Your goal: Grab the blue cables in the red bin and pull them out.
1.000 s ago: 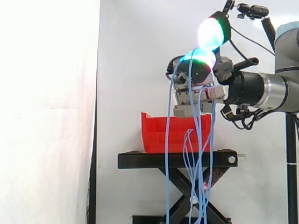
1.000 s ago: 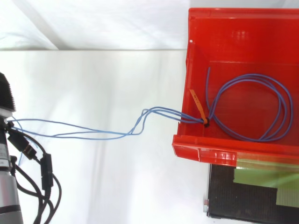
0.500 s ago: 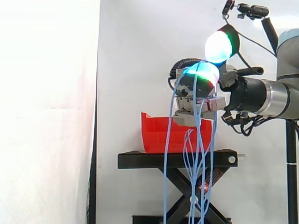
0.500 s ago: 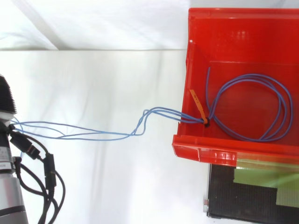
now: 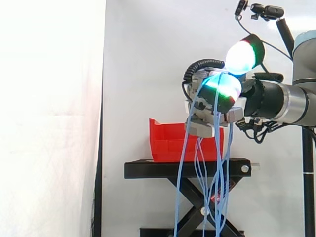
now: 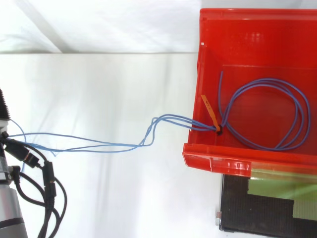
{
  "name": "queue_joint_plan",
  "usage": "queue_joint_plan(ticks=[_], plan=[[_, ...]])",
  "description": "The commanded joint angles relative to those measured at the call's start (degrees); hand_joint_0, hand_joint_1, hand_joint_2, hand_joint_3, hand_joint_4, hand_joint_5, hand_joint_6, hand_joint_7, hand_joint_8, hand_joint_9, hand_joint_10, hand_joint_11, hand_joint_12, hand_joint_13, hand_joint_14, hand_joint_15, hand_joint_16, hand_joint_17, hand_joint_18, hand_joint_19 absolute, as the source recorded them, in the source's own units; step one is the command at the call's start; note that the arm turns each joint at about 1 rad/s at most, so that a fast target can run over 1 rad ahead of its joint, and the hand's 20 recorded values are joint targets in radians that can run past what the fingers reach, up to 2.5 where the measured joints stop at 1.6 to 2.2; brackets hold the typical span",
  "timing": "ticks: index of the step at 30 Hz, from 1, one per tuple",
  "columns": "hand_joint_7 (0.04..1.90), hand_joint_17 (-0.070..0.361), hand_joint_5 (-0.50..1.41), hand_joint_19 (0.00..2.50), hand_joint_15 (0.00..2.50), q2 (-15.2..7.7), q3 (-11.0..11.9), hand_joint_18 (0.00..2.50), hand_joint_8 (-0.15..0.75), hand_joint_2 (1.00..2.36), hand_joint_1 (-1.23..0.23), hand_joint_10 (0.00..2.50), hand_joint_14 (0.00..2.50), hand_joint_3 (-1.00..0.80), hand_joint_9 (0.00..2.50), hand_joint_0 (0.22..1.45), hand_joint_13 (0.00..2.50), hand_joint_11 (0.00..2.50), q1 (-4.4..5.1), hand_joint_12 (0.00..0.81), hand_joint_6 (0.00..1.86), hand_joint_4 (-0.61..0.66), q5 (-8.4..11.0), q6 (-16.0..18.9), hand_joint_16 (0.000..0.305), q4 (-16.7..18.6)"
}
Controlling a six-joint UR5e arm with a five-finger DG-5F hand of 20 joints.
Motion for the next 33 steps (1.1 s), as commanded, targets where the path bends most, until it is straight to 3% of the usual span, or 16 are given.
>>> queue_joint_plan(ticks=[1, 12, 14, 33], plan=[[0.63, 0.129, 0.99, 1.02, 1.50, 0.00, 0.00, 0.93, 0.226, 1.00, -0.84, 0.24, 0.01, -1.00, 1.17, 0.60, 1.53, 1.50, 0.01, 0.475, 0.17, 0.18, -0.08, -0.37, 0.057, -0.11], [0.66, 0.129, 1.03, 1.02, 1.49, 0.00, 0.00, 0.94, 0.222, 1.00, -0.83, 0.16, 0.01, -1.00, 1.21, 0.60, 1.56, 1.53, -0.08, 0.482, 0.12, 0.18, -0.17, -0.72, 0.057, 0.07], [0.66, 0.129, 1.03, 1.02, 1.50, 0.00, 0.00, 0.95, 0.222, 1.00, -0.83, 0.16, 0.01, -1.00, 1.21, 0.60, 1.56, 1.52, -0.26, 0.483, 0.12, 0.18, -1.23, -2.66, 0.058, 0.07], [0.62, 0.114, 1.02, 1.04, 1.50, 0.00, 0.00, 0.90, 0.186, 1.00, -0.87, 0.06, 0.02, -1.00, 1.23, 0.68, 1.54, 1.59, -0.43, 0.443, 0.25, 0.17, -1.93, -4.15, 0.051, 0.07]])
